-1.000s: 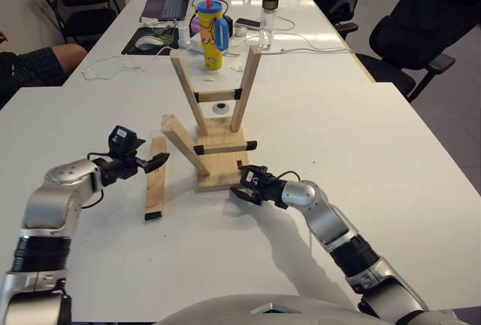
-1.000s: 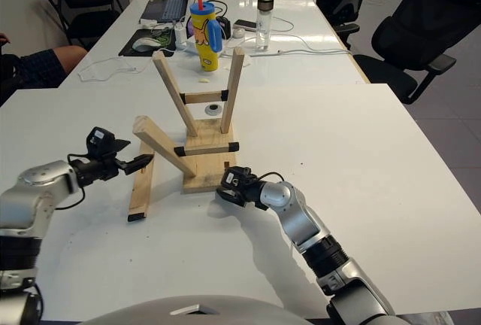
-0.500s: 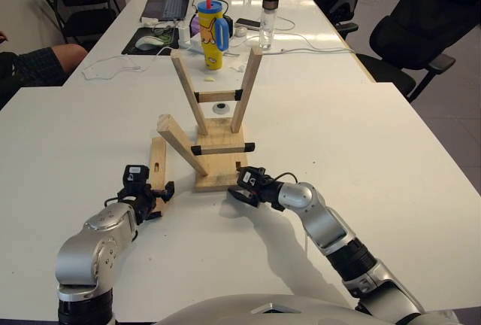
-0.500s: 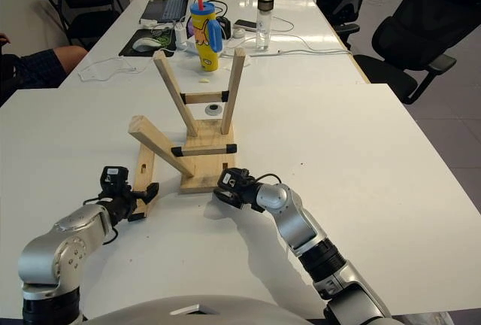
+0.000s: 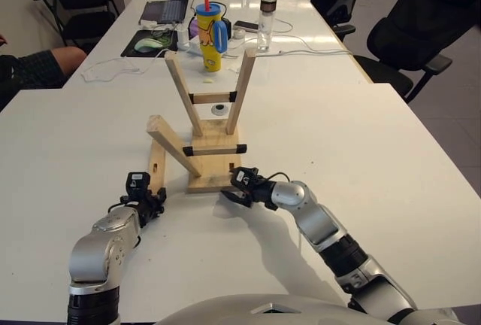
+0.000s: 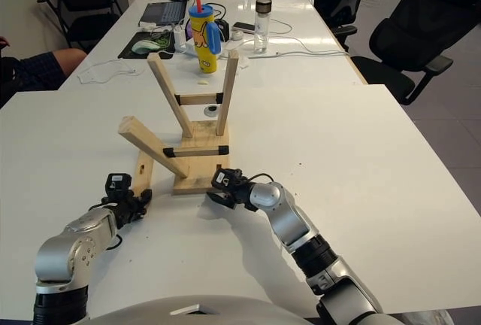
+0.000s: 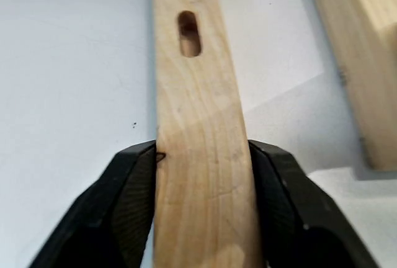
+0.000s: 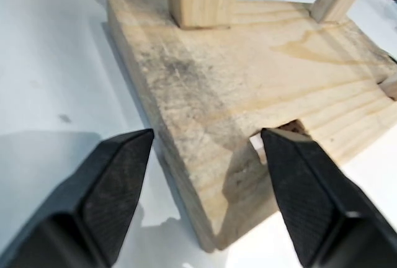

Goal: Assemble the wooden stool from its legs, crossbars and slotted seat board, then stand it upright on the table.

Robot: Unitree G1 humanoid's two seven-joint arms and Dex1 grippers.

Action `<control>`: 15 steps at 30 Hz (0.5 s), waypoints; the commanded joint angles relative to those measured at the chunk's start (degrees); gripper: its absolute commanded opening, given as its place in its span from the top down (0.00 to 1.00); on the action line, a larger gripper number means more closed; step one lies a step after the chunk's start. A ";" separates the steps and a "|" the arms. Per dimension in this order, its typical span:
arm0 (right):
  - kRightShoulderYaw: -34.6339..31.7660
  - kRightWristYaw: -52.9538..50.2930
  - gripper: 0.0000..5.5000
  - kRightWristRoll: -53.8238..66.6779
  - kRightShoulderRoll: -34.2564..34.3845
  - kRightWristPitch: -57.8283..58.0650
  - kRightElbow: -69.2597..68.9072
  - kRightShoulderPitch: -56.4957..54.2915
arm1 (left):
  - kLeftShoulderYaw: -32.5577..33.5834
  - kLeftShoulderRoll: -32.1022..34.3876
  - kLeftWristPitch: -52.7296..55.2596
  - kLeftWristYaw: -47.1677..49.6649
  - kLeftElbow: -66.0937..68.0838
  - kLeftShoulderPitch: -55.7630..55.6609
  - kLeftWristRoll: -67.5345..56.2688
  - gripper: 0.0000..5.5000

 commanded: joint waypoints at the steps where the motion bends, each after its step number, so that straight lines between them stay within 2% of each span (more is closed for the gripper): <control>1: 3.81 3.49 0.42 0.90 0.46 4.61 4.45 2.96 | -2.68 3.32 -2.38 -2.53 4.17 2.49 2.27 0.63; 5: 0.69 1.18 0.42 1.89 -0.06 1.80 2.08 3.46 | -1.13 2.54 -5.39 -3.08 6.24 2.50 1.92 0.63; 9: -5.17 -0.69 0.42 5.56 -0.64 -2.91 -3.52 5.75 | 5.04 0.70 -9.93 -0.85 10.25 -2.12 0.93 0.63; 12: -7.43 0.24 0.42 7.53 -3.11 -4.03 -9.78 8.92 | 11.15 0.58 -15.65 0.12 14.46 -9.45 -1.06 0.63; 15: -11.51 1.55 0.42 12.13 -5.28 -1.65 -17.31 12.11 | 16.14 3.98 -23.30 -2.06 17.63 -19.61 -3.90 0.63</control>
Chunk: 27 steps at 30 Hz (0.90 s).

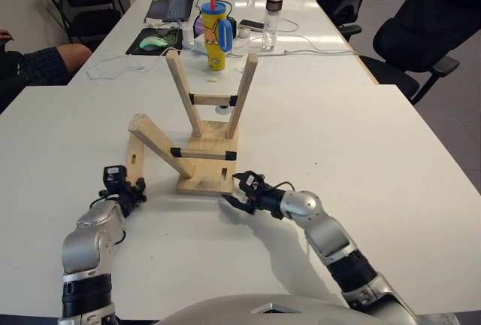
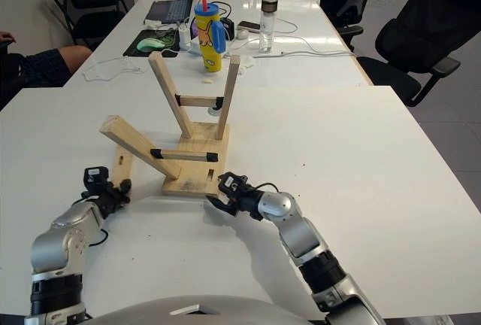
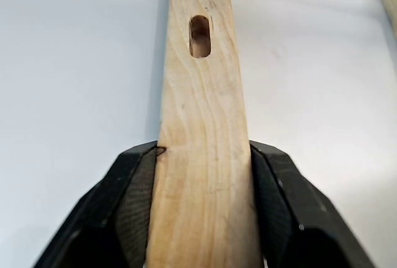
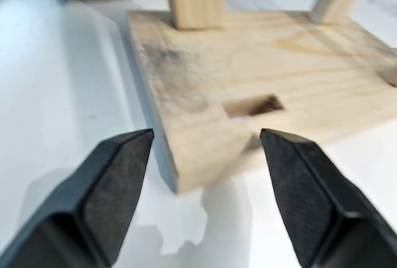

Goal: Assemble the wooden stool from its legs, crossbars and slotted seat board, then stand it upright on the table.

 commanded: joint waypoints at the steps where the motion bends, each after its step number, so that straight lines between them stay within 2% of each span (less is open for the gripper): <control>1: -5.88 1.52 0.42 6.59 -2.59 3.23 -9.79 3.83 | 6.69 5.41 -11.66 -3.67 3.09 -15.52 -3.90 0.63; 4: -10.11 1.49 0.42 10.19 -3.98 4.76 -11.40 5.83 | 9.89 10.14 -17.74 -9.72 3.48 -24.92 -8.76 0.63; 6: -13.96 -0.07 0.42 12.61 -3.74 6.29 -10.51 5.94 | 10.65 12.84 -17.65 -15.30 3.30 -30.72 -14.25 0.63; 9: -19.53 -1.75 0.42 16.30 -3.07 6.43 -9.30 4.33 | 9.28 16.29 -10.59 -22.00 0.18 -37.64 -24.94 0.63; 13: -26.44 -0.16 0.42 24.08 -4.40 9.71 -8.21 0.67 | 4.36 17.15 4.64 -23.56 -8.71 -42.48 -43.75 0.63; 17: -35.12 2.54 0.42 39.62 -6.23 19.22 -9.55 -3.40 | -1.31 14.47 12.10 -19.69 -15.20 -42.20 -57.93 0.63; 23: -44.70 14.19 0.42 63.29 -17.22 35.97 -8.94 -2.49 | -9.60 10.06 14.20 -16.47 -19.42 -32.92 -68.17 0.63; 27: -50.18 15.99 0.30 75.77 -20.71 43.65 -4.10 -2.53 | -14.07 9.51 14.16 -19.14 -19.52 -25.38 -67.17 0.63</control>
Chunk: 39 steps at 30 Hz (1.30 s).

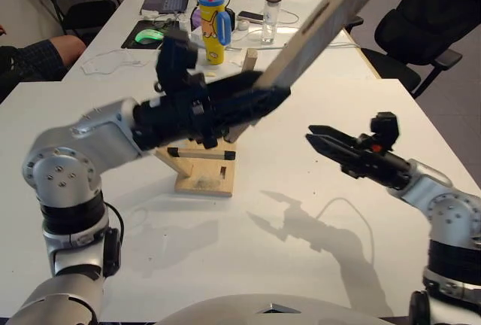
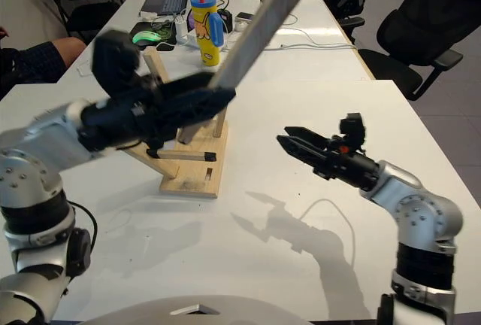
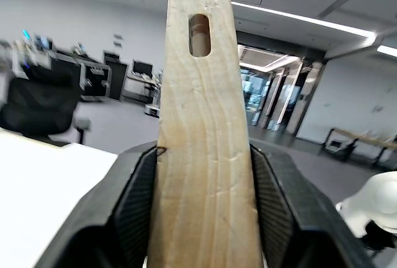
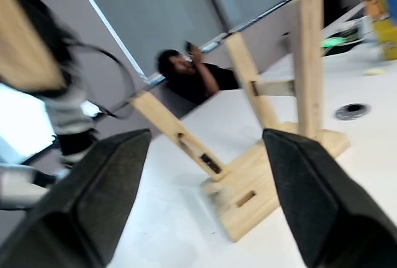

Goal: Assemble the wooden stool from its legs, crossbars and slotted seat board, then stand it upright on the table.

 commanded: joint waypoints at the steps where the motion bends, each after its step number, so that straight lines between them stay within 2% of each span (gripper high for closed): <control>1: -4.01 1.42 0.26 10.96 -2.95 6.28 2.39 -0.44 | -4.00 0.67 0.39 -3.10 -1.11 6.48 1.53 0.63; 6: -4.67 -1.00 0.11 19.74 -3.67 8.63 2.20 -2.02 | -8.00 2.12 0.28 -7.46 -2.33 12.75 4.68 0.63; 13: -4.79 -3.74 0.11 29.49 -5.06 9.64 4.10 -3.88 | -10.36 3.52 -1.00 -11.44 -2.73 17.24 9.39 0.63; 22: -1.53 -6.70 0.11 31.21 -5.96 9.02 2.56 -3.60 | -11.80 5.26 -0.36 -14.93 -2.57 17.74 11.42 0.63; 26: 0.55 -6.48 0.23 29.05 -5.94 8.56 1.83 -3.24 | -11.68 5.39 0.06 -15.14 -2.42 16.91 10.67 0.63; 36: 0.96 -4.07 0.54 27.44 -7.22 8.80 1.28 -1.75 | -11.85 5.69 0.14 -15.33 -2.17 17.65 11.31 0.63; 39: 1.35 -3.12 0.61 25.65 -7.13 7.85 1.14 -1.40 | -13.21 6.05 -1.89 -16.24 -3.09 17.94 15.57 0.63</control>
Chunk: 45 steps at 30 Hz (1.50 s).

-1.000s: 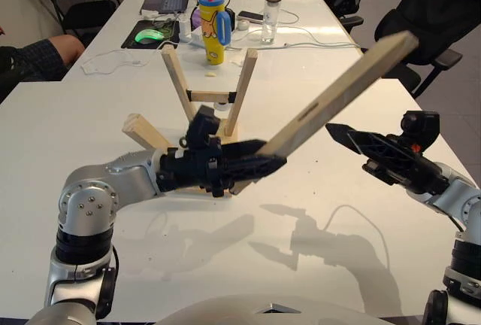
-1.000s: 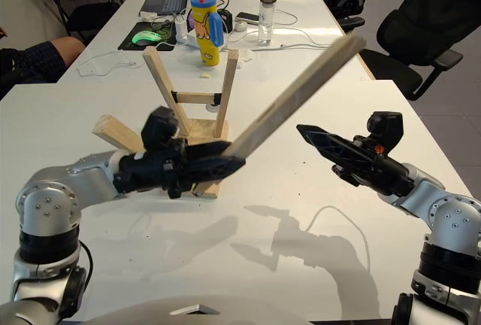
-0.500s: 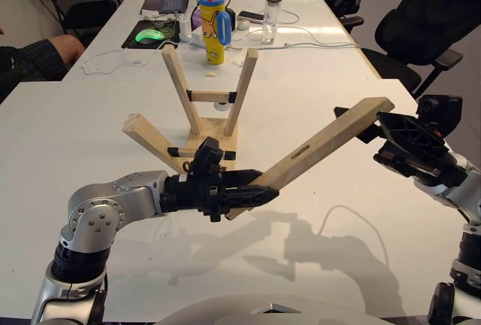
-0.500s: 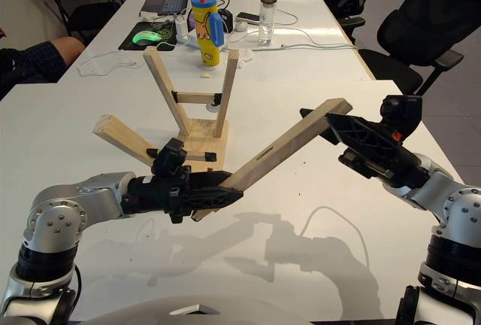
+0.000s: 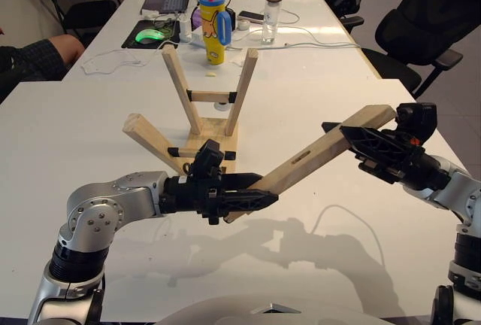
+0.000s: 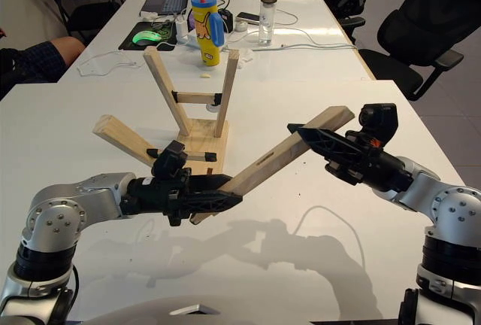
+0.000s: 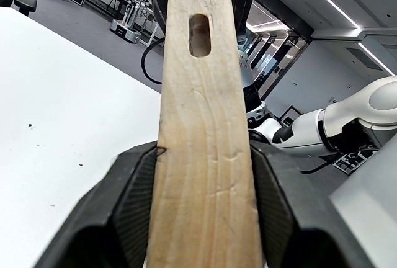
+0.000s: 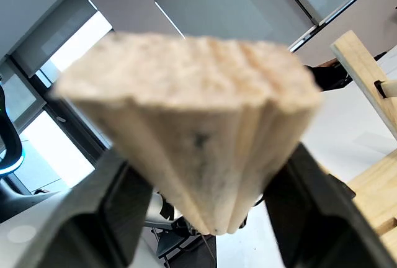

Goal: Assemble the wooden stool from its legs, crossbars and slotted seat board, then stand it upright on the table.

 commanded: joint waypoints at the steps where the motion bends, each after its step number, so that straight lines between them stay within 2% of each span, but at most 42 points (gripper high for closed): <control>1: 0.57 1.46 0.62 -3.25 -0.47 -1.35 -0.60 0.45 | -2.17 1.16 -2.86 -1.70 -1.31 0.20 6.59 0.63; 4: 1.22 2.95 0.62 -6.74 -0.66 -3.06 -0.51 0.47 | -1.63 0.06 -4.83 -1.25 0.16 0.83 9.03 0.63; 5: 1.65 3.69 0.62 -8.50 -0.92 -3.88 -0.47 0.56 | -1.42 0.00 -5.37 -0.89 0.99 0.99 10.23 0.57; 8: 4.61 5.55 0.62 -18.32 -1.75 -9.06 -0.17 0.30 | -2.84 2.48 -7.19 -1.46 1.73 2.66 16.12 0.49; 12: 8.93 7.89 0.63 -31.79 -1.19 -18.87 2.50 -2.14 | -7.66 8.11 -12.66 -5.31 2.12 6.56 27.96 0.47; 15: 10.38 9.86 0.63 -37.10 0.13 -24.39 4.51 -4.14 | -9.59 9.27 -16.72 -5.76 3.75 8.44 34.75 0.47; 20: 12.74 12.42 0.63 -41.41 2.42 -28.73 6.85 -6.83 | -9.46 7.41 -23.13 -3.57 8.17 8.66 43.31 0.47; 30: 17.52 14.24 0.63 -46.64 7.82 -33.78 8.63 -11.61 | -16.63 10.35 -27.41 -5.91 16.05 8.53 59.33 0.47; 45: 25.29 18.90 0.63 -57.07 10.67 -40.66 14.86 -16.58 | -20.16 9.55 -26.88 -9.01 18.72 8.53 64.10 0.47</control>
